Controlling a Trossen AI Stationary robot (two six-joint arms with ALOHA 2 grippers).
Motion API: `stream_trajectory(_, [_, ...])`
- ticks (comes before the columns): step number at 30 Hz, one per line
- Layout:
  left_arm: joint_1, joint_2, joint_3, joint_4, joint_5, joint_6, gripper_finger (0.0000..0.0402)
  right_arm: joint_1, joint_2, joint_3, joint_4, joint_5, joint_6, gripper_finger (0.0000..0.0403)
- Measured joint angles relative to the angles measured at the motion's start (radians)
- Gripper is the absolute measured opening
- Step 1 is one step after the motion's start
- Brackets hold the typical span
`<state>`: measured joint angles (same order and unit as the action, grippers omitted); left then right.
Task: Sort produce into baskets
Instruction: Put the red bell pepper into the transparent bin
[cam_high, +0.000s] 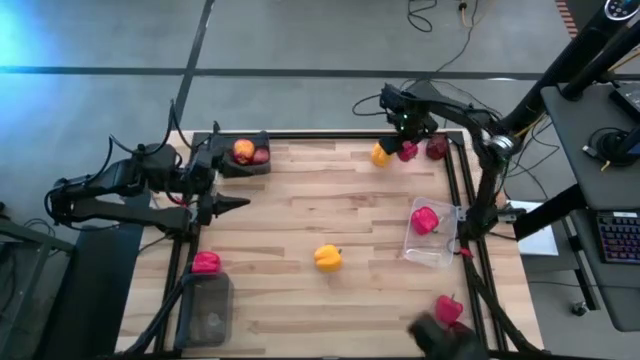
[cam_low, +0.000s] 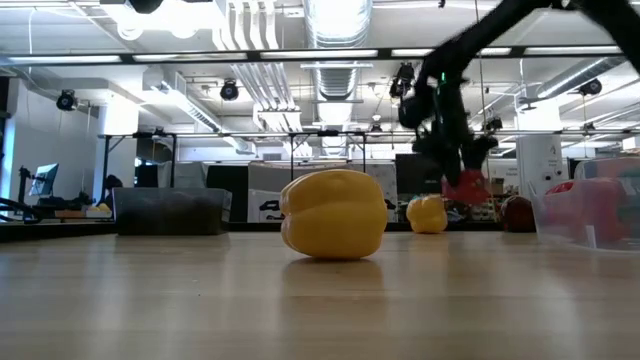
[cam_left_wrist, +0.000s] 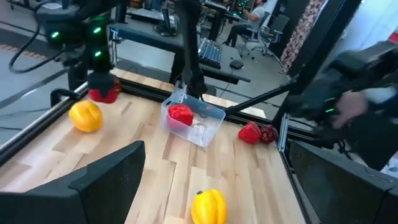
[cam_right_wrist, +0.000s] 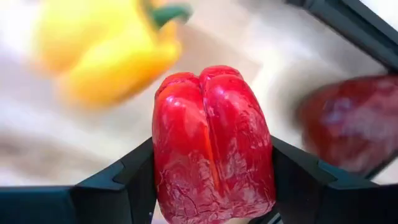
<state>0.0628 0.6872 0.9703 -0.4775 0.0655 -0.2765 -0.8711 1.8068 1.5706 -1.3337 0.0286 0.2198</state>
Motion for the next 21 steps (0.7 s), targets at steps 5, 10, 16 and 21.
stream_trajectory(5, [0.000,0.017,0.000,0.039,-0.099,0.016,0.0382,0.196,-0.230,-0.063,-0.045,-0.001,0.198,0.0249])
stream_trajectory(10, [0.001,0.051,0.000,0.016,-0.175,0.099,0.0382,0.491,-0.442,-0.204,-0.051,-0.004,0.512,0.0238])
stream_trajectory(16, [-0.001,0.069,0.000,0.005,-0.153,0.187,0.0382,0.884,-0.623,-0.410,-0.053,-0.003,1.020,0.0247])
stream_trajectory(21, [-0.011,0.068,-0.004,-0.034,-0.123,0.309,0.0382,1.140,-0.675,-0.525,-0.046,-0.004,1.374,0.0248])
